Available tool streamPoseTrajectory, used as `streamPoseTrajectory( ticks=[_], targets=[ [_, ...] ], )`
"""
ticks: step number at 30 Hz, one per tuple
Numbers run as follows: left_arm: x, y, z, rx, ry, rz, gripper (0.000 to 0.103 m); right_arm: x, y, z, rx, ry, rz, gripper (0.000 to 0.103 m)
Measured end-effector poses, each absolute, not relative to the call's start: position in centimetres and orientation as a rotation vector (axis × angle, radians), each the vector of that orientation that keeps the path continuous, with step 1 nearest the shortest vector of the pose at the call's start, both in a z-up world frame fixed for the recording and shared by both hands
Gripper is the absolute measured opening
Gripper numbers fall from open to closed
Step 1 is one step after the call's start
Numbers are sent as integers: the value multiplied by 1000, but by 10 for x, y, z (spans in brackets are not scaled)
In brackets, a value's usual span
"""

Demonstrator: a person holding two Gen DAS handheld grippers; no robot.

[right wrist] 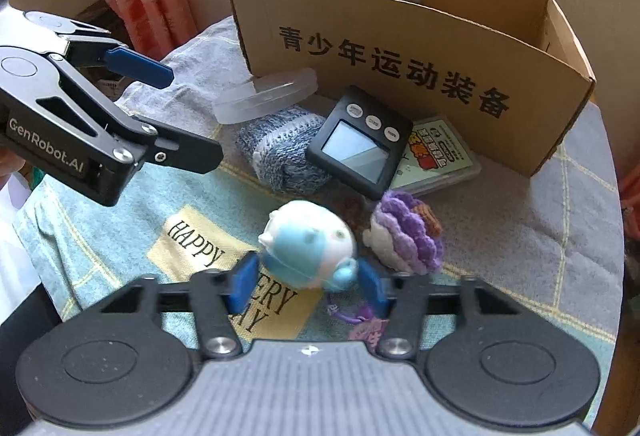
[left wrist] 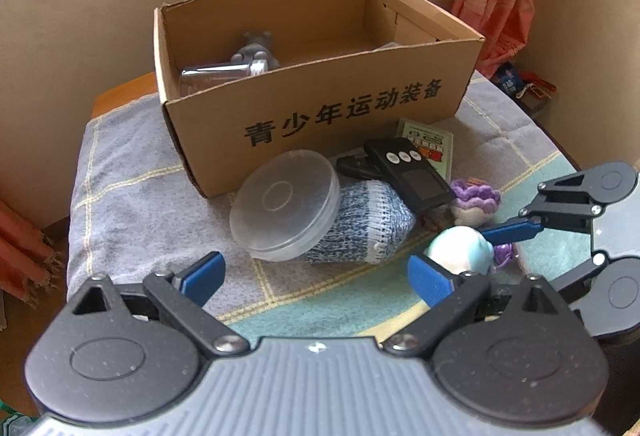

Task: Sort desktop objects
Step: 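Grasp the clear round lid with the left tool while the right tool grasps the blue-white toy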

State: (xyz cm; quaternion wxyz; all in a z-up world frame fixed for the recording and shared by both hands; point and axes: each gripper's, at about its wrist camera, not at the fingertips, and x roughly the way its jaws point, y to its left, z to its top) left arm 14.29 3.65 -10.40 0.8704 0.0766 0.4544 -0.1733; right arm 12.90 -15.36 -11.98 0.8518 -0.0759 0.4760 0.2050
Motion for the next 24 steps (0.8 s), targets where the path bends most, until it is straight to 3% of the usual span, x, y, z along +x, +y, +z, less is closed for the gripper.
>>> streamPoseTrajectory(
  ticks=[15,24],
  targets=[
    [164,41,-115,108,943,-336,98,123,-161,-115,-129,1017,471,58],
    [208,67,-130,-194,1007,-287,98,126,-167,-116,-123,1018,474,67]
  ],
)
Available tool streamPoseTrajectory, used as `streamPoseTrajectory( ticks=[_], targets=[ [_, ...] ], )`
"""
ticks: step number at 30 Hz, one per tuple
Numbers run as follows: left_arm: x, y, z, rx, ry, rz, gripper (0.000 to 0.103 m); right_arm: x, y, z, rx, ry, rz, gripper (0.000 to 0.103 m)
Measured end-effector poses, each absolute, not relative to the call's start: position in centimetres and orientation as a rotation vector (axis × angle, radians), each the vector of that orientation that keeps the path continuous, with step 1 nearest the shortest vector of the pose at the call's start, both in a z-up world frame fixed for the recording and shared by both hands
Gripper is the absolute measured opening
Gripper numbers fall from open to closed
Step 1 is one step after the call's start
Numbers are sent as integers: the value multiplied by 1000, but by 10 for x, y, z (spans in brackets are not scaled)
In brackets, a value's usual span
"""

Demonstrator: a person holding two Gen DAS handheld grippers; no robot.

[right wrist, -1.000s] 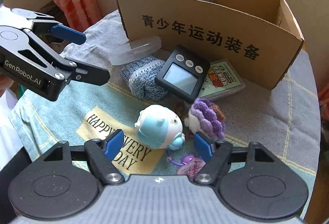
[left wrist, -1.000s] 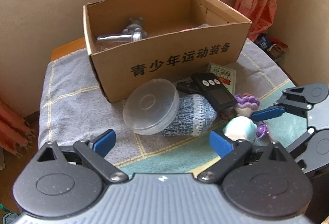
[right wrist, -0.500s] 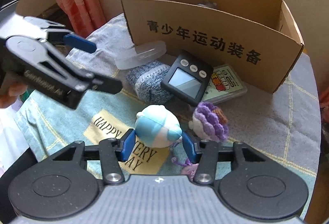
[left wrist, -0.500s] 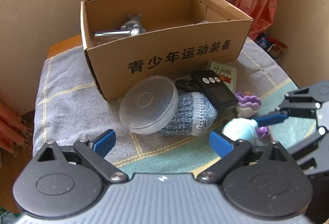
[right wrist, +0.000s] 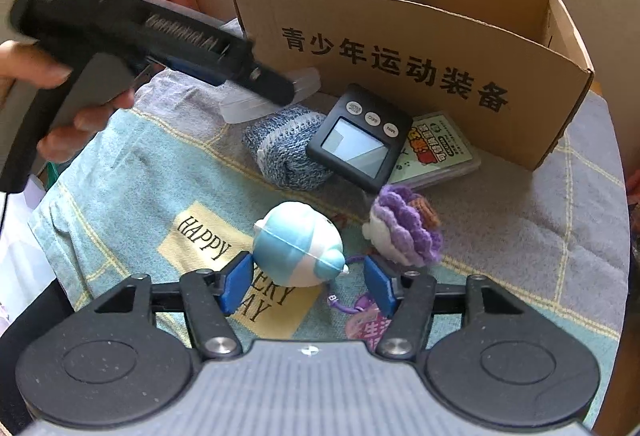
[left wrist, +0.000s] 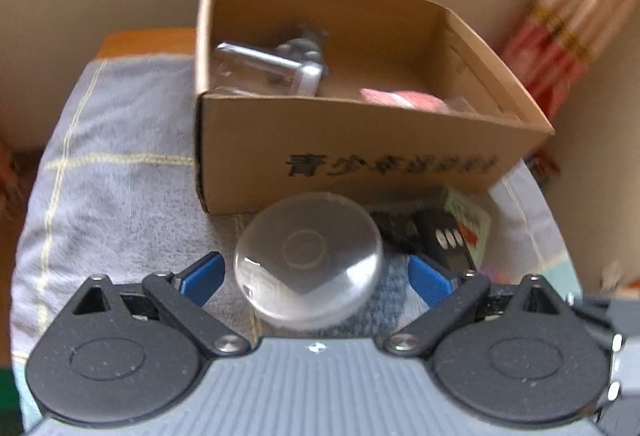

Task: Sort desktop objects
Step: 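Lift and carry the lid and toy figure toward the cardboard box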

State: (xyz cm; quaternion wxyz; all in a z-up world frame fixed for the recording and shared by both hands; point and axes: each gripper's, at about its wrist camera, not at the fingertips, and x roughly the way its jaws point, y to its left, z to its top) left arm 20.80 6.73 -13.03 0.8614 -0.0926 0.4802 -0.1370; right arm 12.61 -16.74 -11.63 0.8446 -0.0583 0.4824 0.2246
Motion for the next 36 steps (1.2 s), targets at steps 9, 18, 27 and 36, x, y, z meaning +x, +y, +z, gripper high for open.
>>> streamPoseTrajectory(
  ticks=[9,18,27,36],
  targets=[
    [228,71,-154,-276,1058,-239,98,127,-166,-112,-109,1007,502,73],
    [222,63,-155,-234,1021,-251,90,133,-162,-113,-121,1002,495,75],
    [213,61,-140,-183,987,-247,88,133,-154,-114,-169,1005,496,55],
    [195,59,-111,-144,942,-257,88,128,-156,-95,-187,963,487,54]
  ],
)
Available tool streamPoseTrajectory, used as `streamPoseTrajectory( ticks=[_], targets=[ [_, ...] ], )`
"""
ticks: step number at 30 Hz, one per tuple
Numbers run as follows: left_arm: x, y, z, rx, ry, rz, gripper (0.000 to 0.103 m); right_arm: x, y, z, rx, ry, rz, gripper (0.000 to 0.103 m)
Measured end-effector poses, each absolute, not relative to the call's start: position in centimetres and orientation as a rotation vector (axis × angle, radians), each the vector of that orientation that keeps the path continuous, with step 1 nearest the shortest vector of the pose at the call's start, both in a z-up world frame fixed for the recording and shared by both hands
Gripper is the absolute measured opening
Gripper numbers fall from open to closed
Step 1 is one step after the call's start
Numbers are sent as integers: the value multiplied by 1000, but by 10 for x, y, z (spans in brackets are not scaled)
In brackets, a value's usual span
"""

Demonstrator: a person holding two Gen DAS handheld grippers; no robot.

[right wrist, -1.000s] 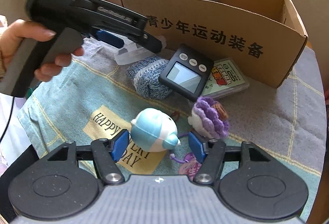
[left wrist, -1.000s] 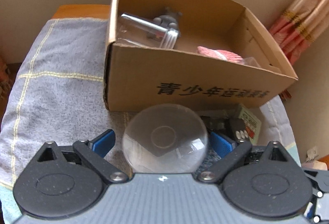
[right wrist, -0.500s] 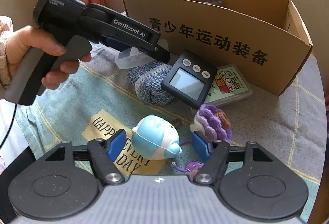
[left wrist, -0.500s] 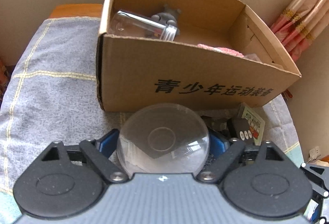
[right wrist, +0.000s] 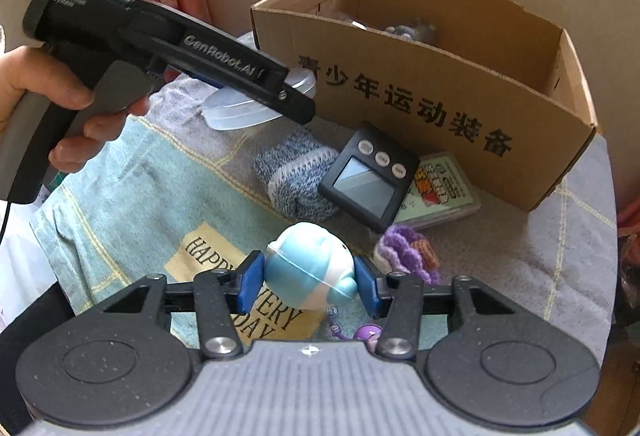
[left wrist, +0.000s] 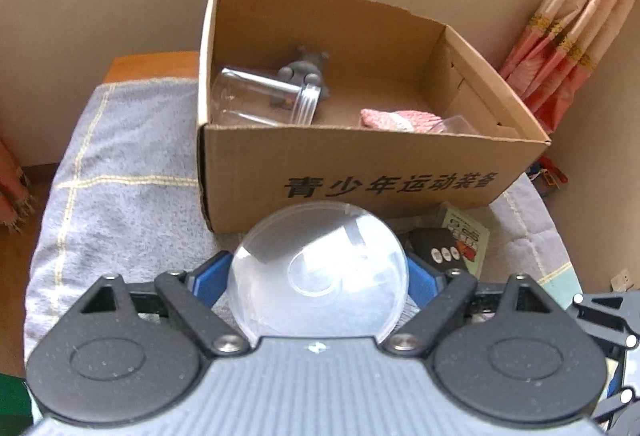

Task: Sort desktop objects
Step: 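Lift and carry the lid and toy figure toward the cardboard box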

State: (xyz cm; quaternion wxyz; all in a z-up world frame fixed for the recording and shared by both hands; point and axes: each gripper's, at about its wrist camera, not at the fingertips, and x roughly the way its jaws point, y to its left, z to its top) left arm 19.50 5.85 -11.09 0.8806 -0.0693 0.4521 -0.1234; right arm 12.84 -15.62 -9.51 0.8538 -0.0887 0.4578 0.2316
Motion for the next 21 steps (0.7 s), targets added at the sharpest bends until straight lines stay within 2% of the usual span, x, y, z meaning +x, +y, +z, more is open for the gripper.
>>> streamPoseTrajectory(
  ticks=[21],
  targets=[
    [163,32,-45,-16,852,-345,88,130,-171,-41,-195,859,459,54]
  ],
)
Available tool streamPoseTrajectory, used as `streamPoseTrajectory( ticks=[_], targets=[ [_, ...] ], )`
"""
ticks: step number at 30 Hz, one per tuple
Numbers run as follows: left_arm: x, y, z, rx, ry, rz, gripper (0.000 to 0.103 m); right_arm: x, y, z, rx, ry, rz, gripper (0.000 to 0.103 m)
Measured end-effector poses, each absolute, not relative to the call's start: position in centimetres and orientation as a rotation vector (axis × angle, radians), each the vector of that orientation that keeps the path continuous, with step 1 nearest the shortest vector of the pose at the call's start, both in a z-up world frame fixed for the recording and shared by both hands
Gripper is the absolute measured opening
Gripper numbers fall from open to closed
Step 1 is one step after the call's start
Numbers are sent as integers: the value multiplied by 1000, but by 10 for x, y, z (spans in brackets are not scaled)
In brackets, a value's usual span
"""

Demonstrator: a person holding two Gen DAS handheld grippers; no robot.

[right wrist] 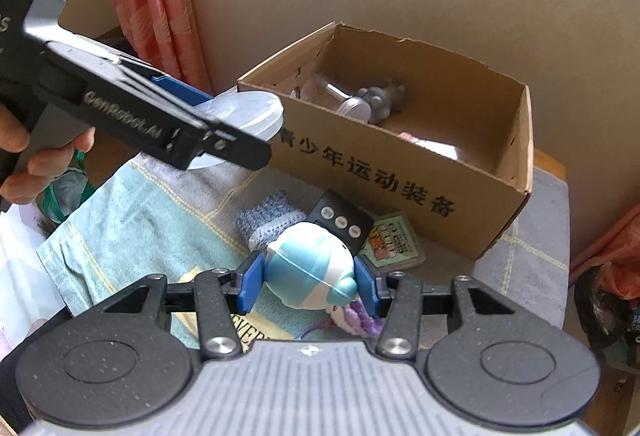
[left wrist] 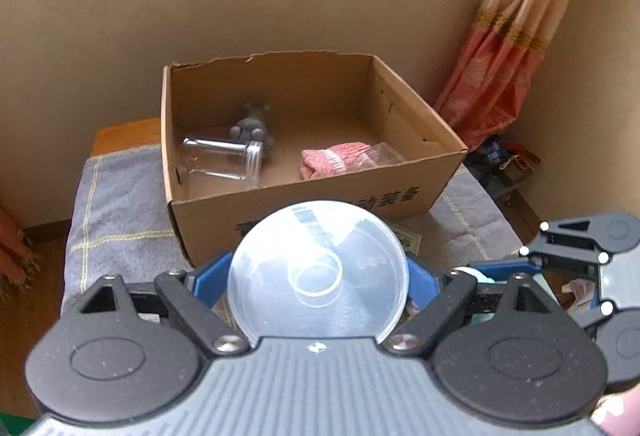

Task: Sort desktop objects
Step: 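Lift and carry the lid and toy figure toward the cardboard box, then open both tools to release the lid and toy into the box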

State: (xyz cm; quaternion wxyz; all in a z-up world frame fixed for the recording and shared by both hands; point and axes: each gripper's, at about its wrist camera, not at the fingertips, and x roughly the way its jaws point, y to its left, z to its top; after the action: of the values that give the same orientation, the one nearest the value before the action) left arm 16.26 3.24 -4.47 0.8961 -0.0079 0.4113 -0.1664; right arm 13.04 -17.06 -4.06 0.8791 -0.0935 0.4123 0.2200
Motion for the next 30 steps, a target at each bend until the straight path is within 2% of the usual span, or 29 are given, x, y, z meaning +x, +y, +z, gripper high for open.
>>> streamPoseTrajectory(
  ticks=[8,17,23,30],
  targets=[
    [168,26,-18,16,815,-372,88,146,-178,-17,-203,817,443,54],
    [210,13,18,65,736,-339,88,199,-188,19,-213,758,372,54],
    [241,16,17,60,745,-291,88,236,-192,33,-211,751,339,54],
    [258,26,-4,30,777,-236,88,259,-187,22,-196,782,338,54]
  ],
)
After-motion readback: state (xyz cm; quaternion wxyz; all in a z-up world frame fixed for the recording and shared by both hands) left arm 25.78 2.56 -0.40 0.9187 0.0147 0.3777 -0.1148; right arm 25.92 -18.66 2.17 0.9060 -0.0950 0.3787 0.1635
